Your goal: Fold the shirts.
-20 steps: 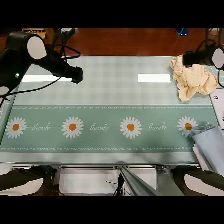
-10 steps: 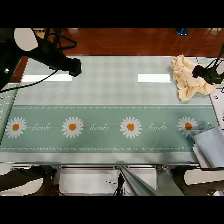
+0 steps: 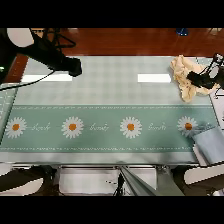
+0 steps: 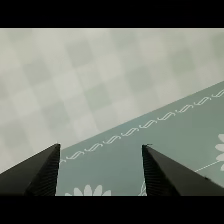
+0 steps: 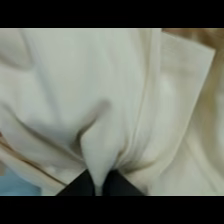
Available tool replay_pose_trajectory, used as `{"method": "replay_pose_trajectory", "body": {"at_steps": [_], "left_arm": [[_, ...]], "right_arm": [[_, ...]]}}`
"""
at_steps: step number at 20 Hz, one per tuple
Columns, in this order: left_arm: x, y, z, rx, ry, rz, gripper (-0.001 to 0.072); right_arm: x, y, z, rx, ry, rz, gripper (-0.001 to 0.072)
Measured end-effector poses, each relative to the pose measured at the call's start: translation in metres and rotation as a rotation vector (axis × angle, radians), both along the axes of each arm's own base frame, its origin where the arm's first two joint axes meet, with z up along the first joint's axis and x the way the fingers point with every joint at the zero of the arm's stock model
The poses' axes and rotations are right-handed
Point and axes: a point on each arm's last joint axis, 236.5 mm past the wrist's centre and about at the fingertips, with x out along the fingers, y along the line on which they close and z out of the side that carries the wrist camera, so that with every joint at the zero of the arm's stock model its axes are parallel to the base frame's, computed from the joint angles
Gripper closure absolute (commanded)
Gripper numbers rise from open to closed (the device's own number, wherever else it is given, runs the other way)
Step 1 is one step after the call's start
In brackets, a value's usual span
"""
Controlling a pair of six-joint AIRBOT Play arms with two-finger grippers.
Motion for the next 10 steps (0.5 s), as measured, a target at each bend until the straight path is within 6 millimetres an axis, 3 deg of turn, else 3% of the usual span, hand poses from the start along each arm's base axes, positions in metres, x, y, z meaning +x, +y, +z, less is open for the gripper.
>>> {"method": "replay_pose_trajectory", "body": {"at_steps": [2,5,8,10], "left_arm": [[0.002,-0.001,0.037,-0.030,-0.082,-0.001,0.0100],[-0.004,0.001,0.116,-0.094,-0.258,-0.002,0.0100],[-0.028,0.009,0.197,-0.160,-0.443,-0.002,0.0100],[-0.051,0.018,0.235,-0.192,-0.533,-0.002,0.0101]], "right_arm": [[0.014,-0.002,0.057,-0.066,-0.101,0.043,0.0684],[0.023,0.015,0.188,-0.191,-0.324,0.122,0.0684],[-0.002,0.061,0.325,-0.268,-0.575,0.199,0.0684],[-0.038,0.103,0.403,-0.288,-0.734,0.260,0.0684]]}}
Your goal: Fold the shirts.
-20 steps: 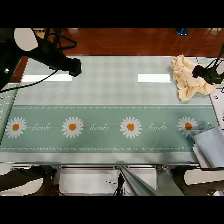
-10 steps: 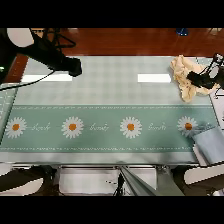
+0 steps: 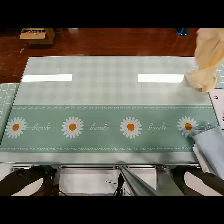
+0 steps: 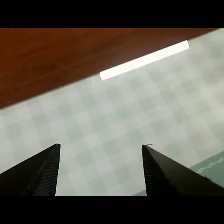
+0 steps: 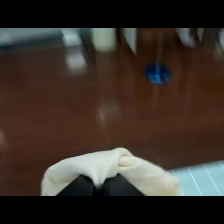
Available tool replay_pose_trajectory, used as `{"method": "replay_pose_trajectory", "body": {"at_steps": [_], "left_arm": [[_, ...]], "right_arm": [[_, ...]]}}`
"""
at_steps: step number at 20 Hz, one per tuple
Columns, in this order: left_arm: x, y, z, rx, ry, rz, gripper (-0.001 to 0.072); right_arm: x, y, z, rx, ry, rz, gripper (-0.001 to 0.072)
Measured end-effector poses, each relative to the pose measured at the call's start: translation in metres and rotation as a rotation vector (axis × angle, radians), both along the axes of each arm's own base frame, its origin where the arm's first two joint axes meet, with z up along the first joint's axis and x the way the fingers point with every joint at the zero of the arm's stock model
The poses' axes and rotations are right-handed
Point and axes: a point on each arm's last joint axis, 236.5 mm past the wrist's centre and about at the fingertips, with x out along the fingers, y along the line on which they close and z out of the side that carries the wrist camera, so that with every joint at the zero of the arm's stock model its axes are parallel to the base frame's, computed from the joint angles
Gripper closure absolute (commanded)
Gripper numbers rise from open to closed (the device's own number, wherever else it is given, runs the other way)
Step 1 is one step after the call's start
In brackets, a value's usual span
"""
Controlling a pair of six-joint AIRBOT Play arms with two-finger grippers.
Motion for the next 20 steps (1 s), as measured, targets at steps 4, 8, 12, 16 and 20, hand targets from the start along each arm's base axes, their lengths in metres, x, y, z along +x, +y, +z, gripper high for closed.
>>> {"method": "replay_pose_trajectory", "body": {"at_steps": [4,8,12,16,20], "left_arm": [[-0.042,0.019,0.016,0.011,-0.013,0.011,0.0101],[-0.066,0.031,-0.011,0.066,0.104,0.018,0.0101],[-0.080,0.048,-0.027,0.124,0.178,0.056,0.0101],[-0.087,0.066,-0.031,0.162,0.196,0.111,0.0101],[-0.089,0.072,-0.045,0.194,0.240,0.127,0.0109]], "right_arm": [[-0.083,0.090,0.087,0.049,-0.172,0.217,0.0684],[-0.133,0.185,0.080,0.110,-0.086,0.506,0.0684],[-0.145,0.285,0.003,0.084,0.198,0.766,0.0683],[-0.153,0.380,-0.110,-0.021,0.516,0.946,0.0265],[-0.150,0.394,-0.174,-0.159,0.679,0.955,0.0142]]}}
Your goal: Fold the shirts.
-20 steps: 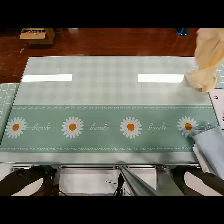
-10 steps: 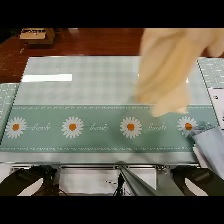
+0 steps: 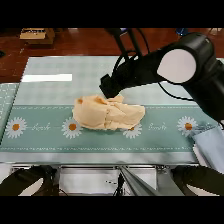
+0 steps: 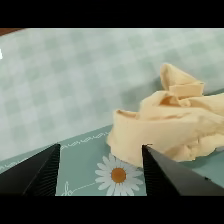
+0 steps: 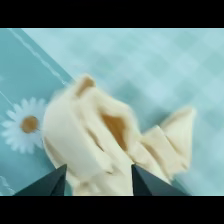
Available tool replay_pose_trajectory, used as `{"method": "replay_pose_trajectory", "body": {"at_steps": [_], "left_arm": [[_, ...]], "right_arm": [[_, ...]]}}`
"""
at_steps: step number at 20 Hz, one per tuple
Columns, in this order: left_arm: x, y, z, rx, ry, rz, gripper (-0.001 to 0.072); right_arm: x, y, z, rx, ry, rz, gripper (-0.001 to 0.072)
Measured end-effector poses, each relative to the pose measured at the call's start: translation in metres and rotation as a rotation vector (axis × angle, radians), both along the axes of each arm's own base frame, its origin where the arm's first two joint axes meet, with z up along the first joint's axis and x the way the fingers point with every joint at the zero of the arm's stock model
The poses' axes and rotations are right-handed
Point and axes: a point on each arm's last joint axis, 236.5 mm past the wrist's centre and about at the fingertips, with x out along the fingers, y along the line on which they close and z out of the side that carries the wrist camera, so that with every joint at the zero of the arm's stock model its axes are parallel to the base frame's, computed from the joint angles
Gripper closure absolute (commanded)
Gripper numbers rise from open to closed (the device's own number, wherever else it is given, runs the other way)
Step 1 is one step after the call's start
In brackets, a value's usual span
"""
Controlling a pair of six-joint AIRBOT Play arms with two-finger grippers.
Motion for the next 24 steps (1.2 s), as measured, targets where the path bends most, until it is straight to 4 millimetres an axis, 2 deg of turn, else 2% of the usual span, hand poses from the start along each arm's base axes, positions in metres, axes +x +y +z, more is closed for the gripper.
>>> {"method": "replay_pose_trajectory", "body": {"at_steps": [1,2,3,4,5,6,7,8,9,11,12,14,17,21,24], "left_arm": [[0.001,0.000,-0.006,0.010,0.019,0.001,0.0109],[0.002,0.000,-0.017,0.023,0.047,-0.001,0.0110],[0.003,-0.001,-0.029,0.037,0.082,-0.005,0.0164],[0.004,-0.002,-0.044,0.052,0.126,-0.010,0.0271],[0.004,-0.004,-0.063,0.069,0.178,-0.024,0.0268],[0.003,-0.006,-0.082,0.080,0.228,-0.038,0.0223],[0.002,-0.008,-0.103,0.083,0.281,-0.050,0.0116],[0.002,-0.010,-0.125,0.072,0.332,-0.054,0.0054],[0.000,-0.009,-0.147,0.053,0.383,-0.048,0.0011],[-0.005,-0.004,-0.195,-0.014,0.485,-0.009,0.0011],[-0.009,-0.001,-0.218,-0.057,0.535,0.017,0.0011],[-0.018,-0.001,-0.263,-0.180,0.635,0.051,0.0010],[-0.029,-0.015,-0.316,-0.409,0.739,0.081,0.0023],[-0.028,-0.031,-0.362,-0.610,0.793,0.155,0.0031],[-0.017,-0.041,-0.382,-0.697,0.800,0.187,0.0032]], "right_arm": [[0.005,-0.013,-0.001,-0.039,-0.011,-0.015,0.0111],[0.014,-0.036,0.002,-0.092,-0.035,-0.048,0.0111],[0.024,-0.064,0.007,-0.144,-0.065,-0.097,0.0111],[0.035,-0.101,0.015,-0.202,-0.093,-0.163,0.0113],[0.045,-0.139,0.022,-0.248,-0.112,-0.242,0.0115],[0.054,-0.183,0.030,-0.290,-0.124,-0.335,0.0115],[0.059,-0.222,0.034,-0.304,-0.114,-0.427,0.0116],[0.062,-0.263,0.036,-0.302,-0.092,-0.524,0.0115],[0.062,-0.294,0.033,-0.278,-0.056,-0.602,0.0115],[0.056,-0.346,0.017,-0.170,0.042,-0.742,0.0115],[0.054,-0.362,0.007,-0.103,0.083,-0.788,0.0115],[0.049,-0.381,-0.017,0.039,0.169,-0.853,0.0115],[0.038,-0.387,-0.063,0.177,0.287,-0.885,0.0115],[0.019,-0.372,-0.120,0.265,0.424,-0.872,0.0115],[0.009,-0.362,-0.146,0.302,0.479,-0.862,0.0115]]}}
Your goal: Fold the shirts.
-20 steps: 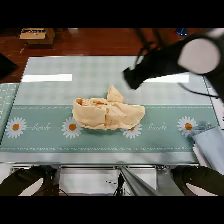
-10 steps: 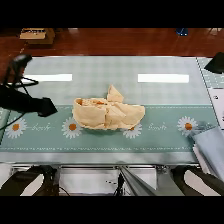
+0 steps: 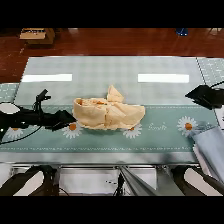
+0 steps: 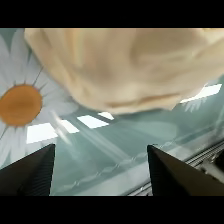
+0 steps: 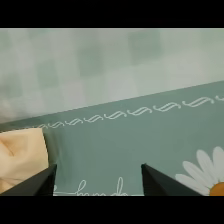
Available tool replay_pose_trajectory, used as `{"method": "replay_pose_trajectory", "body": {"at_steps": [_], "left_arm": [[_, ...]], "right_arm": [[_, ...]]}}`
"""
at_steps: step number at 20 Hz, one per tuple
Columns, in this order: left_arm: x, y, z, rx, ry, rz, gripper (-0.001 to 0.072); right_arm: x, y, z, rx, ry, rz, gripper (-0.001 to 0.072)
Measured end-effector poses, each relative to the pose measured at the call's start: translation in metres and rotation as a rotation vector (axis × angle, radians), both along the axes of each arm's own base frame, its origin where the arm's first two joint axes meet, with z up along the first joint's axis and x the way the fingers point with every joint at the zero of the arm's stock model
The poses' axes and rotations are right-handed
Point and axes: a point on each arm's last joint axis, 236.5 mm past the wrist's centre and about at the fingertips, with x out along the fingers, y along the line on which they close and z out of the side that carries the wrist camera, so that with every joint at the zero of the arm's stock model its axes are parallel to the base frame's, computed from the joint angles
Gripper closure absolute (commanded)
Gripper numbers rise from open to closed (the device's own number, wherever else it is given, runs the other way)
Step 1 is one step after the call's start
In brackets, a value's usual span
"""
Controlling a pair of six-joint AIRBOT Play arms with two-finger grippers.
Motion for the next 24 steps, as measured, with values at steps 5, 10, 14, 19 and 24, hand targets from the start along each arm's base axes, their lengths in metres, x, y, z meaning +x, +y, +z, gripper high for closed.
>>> {"method": "replay_pose_trajectory", "body": {"at_steps": [5,10,14,19,24], "left_arm": [[0.018,-0.008,-0.038,-0.053,0.070,0.094,0.0516],[0.038,-0.020,-0.046,-0.139,0.065,0.163,0.0522],[0.045,-0.022,-0.045,-0.163,0.046,0.180,0.0161],[0.050,-0.025,-0.043,-0.178,0.013,0.175,0.0164],[0.065,-0.034,-0.039,-0.191,-0.032,0.211,0.0681]], "right_arm": [[-0.004,0.007,-0.013,0.037,0.007,-0.006,0.0117],[-0.008,0.005,-0.021,0.027,0.022,-0.008,0.0117],[-0.015,0.012,-0.036,0.058,0.045,-0.017,0.0117],[-0.027,0.028,-0.054,0.121,0.074,-0.014,0.0123],[-0.033,0.045,-0.060,0.171,0.085,0.008,0.0123]]}}
